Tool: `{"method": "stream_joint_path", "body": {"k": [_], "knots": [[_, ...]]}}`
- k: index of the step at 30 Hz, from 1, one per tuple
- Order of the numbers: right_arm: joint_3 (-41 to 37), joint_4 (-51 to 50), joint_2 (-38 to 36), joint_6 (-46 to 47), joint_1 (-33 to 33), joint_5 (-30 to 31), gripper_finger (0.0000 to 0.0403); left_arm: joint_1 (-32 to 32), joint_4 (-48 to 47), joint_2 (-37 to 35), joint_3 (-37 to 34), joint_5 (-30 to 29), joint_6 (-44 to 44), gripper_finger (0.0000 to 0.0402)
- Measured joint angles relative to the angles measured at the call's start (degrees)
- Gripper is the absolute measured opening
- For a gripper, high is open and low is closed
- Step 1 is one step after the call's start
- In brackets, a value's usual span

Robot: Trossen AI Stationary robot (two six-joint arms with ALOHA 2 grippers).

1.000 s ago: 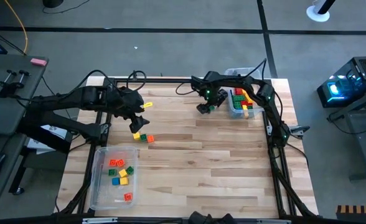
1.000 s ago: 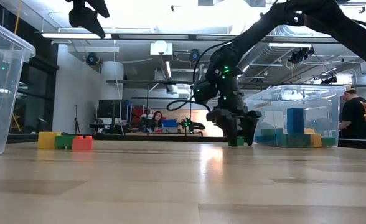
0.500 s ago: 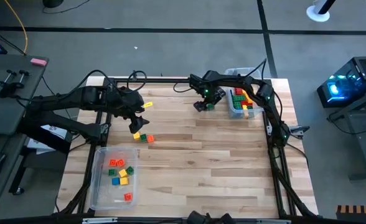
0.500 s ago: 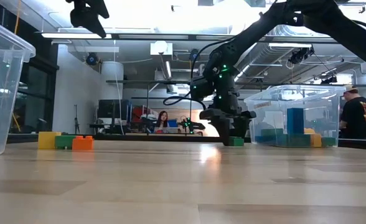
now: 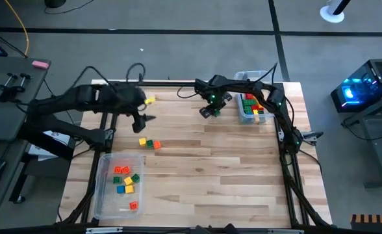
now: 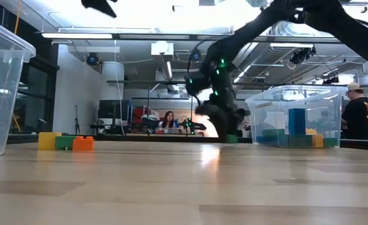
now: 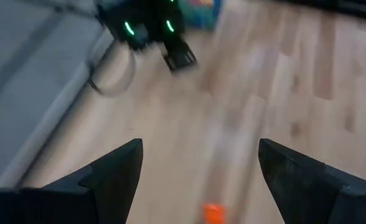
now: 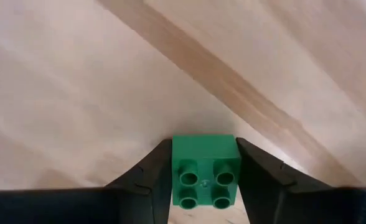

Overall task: Sort blocks by size
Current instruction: Put the right small green game piece into the left transparent bin

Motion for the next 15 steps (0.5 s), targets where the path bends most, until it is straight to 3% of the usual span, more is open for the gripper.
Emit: {"method": "stream_joint_path", "body": {"k": [4, 8, 11, 15], "knots": [[4.42, 1.57, -3.44, -0.65, 1.97, -0.82, 0.0138, 1.67, 1.02, -1.38, 5.48, -6.38, 10.0, 0.0306], [9.78, 10.69, -5.85, -1.74, 4.94, -8.88, 0.0138, 3.67, 6.75, -4.73, 7.0, -9.54, 16.78, 0.0306], [14.19, 19.36, -5.98, -0.33, 8.58, -15.5, 0.0138, 5.4, 10.53, -8.25, 6.99, -8.15, 16.35, 0.0306], [15.34, 31.38, -5.61, 1.43, 15.52, -15.83, 0.0138, 6.16, 14.75, -13.14, 5.81, -4.27, 8.61, 0.0306]]}}
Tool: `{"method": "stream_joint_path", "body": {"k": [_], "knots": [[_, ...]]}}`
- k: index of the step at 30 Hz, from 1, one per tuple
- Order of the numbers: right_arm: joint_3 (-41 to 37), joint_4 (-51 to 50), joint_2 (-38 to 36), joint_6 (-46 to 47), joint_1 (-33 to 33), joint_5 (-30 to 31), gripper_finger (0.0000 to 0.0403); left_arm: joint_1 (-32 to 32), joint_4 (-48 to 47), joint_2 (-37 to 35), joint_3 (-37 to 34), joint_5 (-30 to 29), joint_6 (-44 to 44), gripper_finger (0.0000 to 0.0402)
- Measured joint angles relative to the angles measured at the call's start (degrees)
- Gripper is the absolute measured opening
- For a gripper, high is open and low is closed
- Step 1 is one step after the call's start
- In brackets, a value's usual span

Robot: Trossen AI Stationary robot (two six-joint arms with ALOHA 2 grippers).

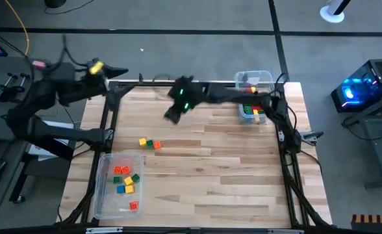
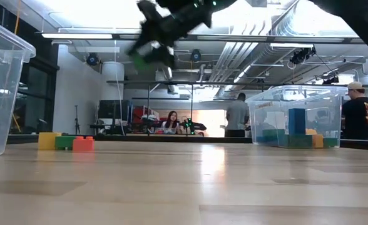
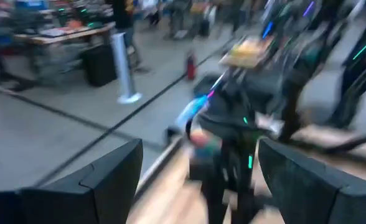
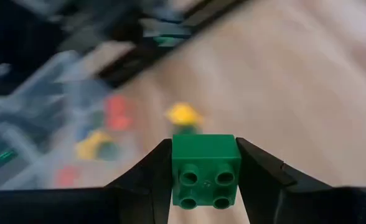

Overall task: Sort blocks by size
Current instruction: Put the right small green game piece into the left transparent bin

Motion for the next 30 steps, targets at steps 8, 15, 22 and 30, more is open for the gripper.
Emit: {"method": "stream_joint_path", "body": {"k": [8, 15, 22, 30], "knots": [[-0.64, 22.1, 4.52, 1.54, 14.03, 0.58, 0.0138, -2.04, 15.41, -8.53, -12.69, 3.81, -18.43, 0.0306], [-0.62, 43.23, 8.82, 5.66, 20.91, 5.99, 0.0138, -4.16, 29.21, -9.82, -22.6, 3.72, -32.66, 0.0306], [-0.53, 48.81, 12.22, 7.33, 21.81, 8.52, 0.0138, -4.96, 36.05, -6.09, -23.19, 3.47, -38.54, 0.0306], [7.31, 50.13, 21.06, 7.34, 21.89, 10.33, 0.0138, -5.31, 42.89, -2.23, -23.16, 2.38, -40.12, 0.0306]]}}
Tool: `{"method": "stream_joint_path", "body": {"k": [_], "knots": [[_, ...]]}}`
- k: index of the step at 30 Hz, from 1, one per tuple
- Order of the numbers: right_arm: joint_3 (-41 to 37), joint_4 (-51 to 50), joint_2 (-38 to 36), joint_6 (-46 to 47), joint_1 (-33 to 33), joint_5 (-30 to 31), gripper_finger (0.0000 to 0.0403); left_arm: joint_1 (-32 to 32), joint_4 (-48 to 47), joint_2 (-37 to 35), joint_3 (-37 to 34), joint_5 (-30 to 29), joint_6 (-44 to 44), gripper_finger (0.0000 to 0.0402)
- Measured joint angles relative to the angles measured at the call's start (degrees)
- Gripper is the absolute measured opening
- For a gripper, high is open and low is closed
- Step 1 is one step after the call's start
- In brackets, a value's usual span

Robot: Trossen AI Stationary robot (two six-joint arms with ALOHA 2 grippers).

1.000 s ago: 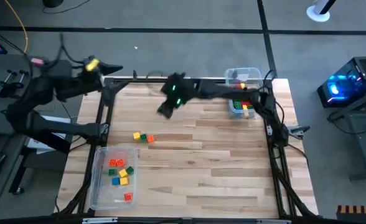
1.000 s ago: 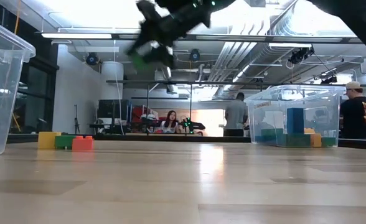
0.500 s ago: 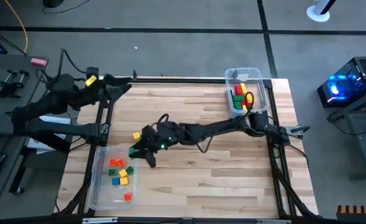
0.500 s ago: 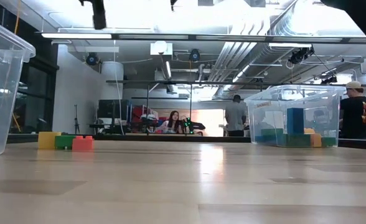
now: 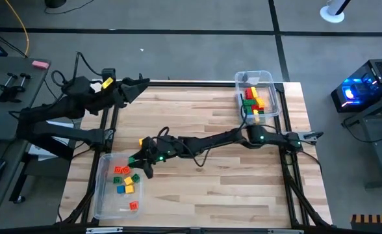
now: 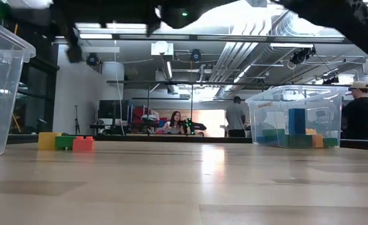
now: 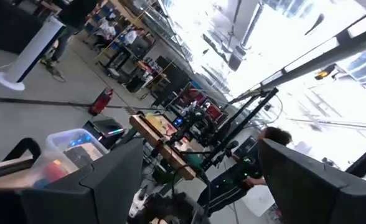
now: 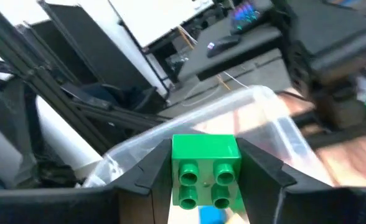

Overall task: Sort blocks by size
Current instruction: Put the right small green game piece into the left transparent bin, then put the small orange game piece into the left transparent bin

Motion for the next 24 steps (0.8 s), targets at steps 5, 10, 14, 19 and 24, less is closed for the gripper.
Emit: {"method": "stream_joint_path", "body": {"k": [5, 10, 14, 19, 24], "knots": [[11.52, -4.2, 5.36, -0.26, 0.53, -0.68, 0.0138, -0.18, 0.32, 1.01, 0.0, -0.6, -1.42, 0.0306], [12.42, -7.11, 6.37, -2.93, 1.79, -0.22, 0.0151, -0.72, 0.26, 0.79, 0.0, -0.58, -1.42, 0.0306], [12.42, -10.06, 6.16, -3.07, 2.35, 1.28, 0.0246, -0.7, 0.18, 0.48, 0.0, -0.6, -0.34, 0.0306], [13.19, -8.93, 6.11, -3.74, 1.56, -0.32, 0.032, -0.7, 0.13, 0.46, 0.0, -0.58, 0.1, 0.0306], [12.86, -16.01, 1.2, -11.81, -0.87, -2.21, 0.0327, -0.66, -0.22, -0.88, 0.0, 0.1, 2.12, 0.0306]]}}
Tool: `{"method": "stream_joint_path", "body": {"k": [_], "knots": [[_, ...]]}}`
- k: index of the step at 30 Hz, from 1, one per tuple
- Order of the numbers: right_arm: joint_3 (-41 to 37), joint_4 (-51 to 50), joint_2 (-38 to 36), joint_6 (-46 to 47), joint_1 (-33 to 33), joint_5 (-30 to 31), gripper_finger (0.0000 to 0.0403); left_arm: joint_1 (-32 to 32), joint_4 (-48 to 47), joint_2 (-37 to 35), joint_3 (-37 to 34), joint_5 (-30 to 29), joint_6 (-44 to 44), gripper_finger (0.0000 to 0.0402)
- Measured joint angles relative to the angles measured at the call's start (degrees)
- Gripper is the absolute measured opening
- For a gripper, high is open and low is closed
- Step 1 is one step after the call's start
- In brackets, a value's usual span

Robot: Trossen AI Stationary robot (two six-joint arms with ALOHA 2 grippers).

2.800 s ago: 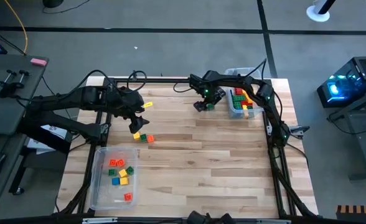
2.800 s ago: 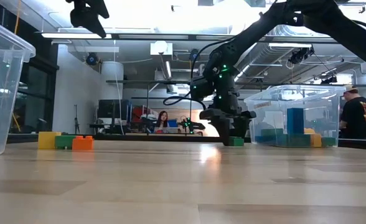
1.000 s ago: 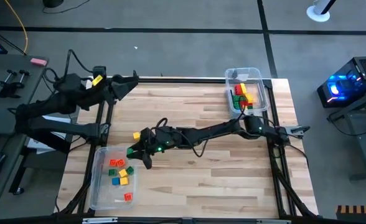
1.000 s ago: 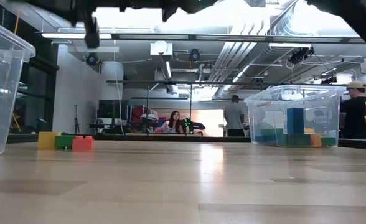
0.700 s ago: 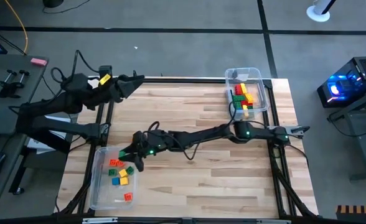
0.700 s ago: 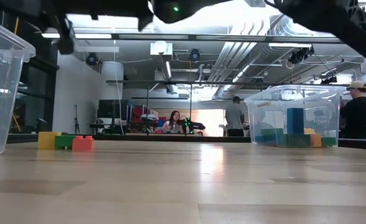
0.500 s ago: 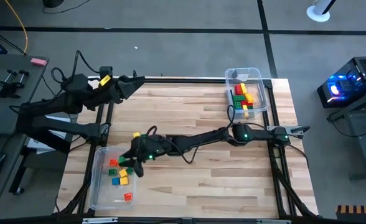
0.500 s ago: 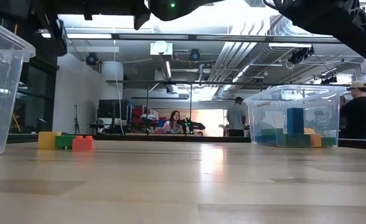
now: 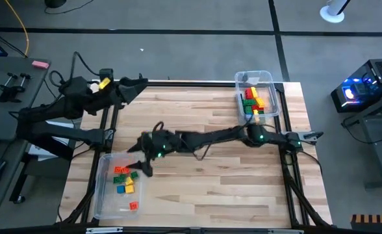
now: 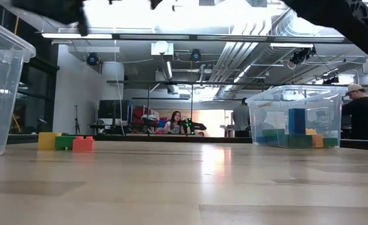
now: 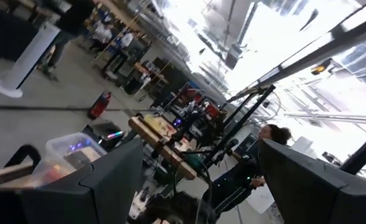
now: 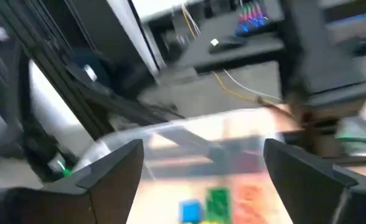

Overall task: Sort blocks by size
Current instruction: Put the small orange game piece into the left transparent bin

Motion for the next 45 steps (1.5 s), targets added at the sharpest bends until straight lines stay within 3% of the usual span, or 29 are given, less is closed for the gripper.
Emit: {"method": "stream_joint_path", "body": {"k": [9, 15, 20, 26, 29, 33, 40, 45], "knots": [[-0.11, -30.57, -5.38, -18.37, -6.76, -1.31, 0.0324, 1.71, -3.35, -8.18, 0.09, 0.33, 6.04, 0.0306], [-3.79, -40.03, -5.98, -20.84, -10.82, -4.99, 0.0324, 2.05, -20.77, -11.68, 0.13, 0.32, 8.98, 0.0306], [-4.31, -54.34, -7.95, -21.73, -12.41, -4.16, 0.0324, 2.05, -35.7, -9.2, 0.07, 0.2, 10.41, 0.0306], [-5.82, -72.46, -18.01, -24.54, -14.36, 3.35, 0.0325, 2.05, -38.5, -1.38, 0.04, 4.41, 17.12, 0.0306], [-12.92, -77.35, -26.15, -21.51, -15.14, 7.87, 0.0325, 2.08, -38.25, 2.17, 0.07, 6.87, 21.53, 0.0306], [-30.61, -74.68, -43.28, -10.82, -15.21, 13.21, 0.0325, 3.22, -38.78, 7.25, 0.07, 10.37, 26.05, 0.0306], [-62.52, -55.6, -68.05, 18.12, -9.86, 17.98, 0.0325, 8.66, -45.0, 27.3, 0.33, 20.39, 26.1, 0.0306], [-75.32, -45.31, -74.64, 27.43, -3.47, 21.51, 0.0325, 7.92, -57.31, 41.06, 1.92, 21.23, 24.03, 0.0306]]}}
